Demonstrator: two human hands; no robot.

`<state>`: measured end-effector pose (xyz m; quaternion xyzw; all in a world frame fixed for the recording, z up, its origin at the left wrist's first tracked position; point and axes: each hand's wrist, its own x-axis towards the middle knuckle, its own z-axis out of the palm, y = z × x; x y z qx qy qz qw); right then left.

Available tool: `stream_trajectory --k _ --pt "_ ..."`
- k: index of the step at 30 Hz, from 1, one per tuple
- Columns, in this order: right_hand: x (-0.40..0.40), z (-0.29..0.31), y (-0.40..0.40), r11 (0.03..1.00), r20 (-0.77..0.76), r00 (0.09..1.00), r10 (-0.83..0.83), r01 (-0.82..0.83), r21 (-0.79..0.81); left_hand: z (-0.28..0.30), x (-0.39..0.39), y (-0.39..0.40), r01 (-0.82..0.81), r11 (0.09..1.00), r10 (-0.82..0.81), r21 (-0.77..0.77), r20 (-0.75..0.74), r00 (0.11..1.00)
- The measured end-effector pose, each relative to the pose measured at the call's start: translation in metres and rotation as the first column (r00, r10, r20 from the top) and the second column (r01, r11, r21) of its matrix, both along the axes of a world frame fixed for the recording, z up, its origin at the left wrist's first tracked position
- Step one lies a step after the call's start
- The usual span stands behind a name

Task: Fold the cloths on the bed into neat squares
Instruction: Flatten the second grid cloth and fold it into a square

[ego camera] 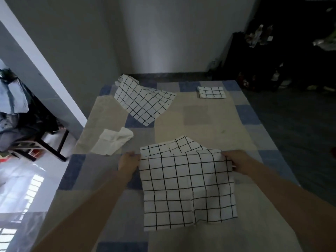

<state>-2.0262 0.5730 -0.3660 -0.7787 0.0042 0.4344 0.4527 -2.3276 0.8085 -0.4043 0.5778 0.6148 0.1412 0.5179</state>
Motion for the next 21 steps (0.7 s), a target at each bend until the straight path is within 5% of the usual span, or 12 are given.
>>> stream_trajectory --k 5,10,14,21 --pt "0.021 0.049 0.032 0.987 0.323 0.945 -0.062 0.011 0.158 0.078 0.038 0.037 0.036 0.965 -0.086 0.26 0.186 0.979" --pt "0.018 0.105 0.033 0.919 0.477 0.868 -0.135 -0.071 0.388 0.173 0.045 0.025 -0.072 0.859 -0.158 0.506 0.396 0.905" --pt "-0.014 0.1 0.004 0.896 0.573 0.803 -0.164 -0.121 0.427 0.16 0.025 0.01 -0.16 0.788 -0.203 0.595 0.495 0.845" --pt "-0.06 -0.011 -0.058 0.99 0.618 0.78 0.098 -0.137 0.016 0.019 -0.044 -0.038 0.271 0.807 -0.356 0.524 0.065 0.932"
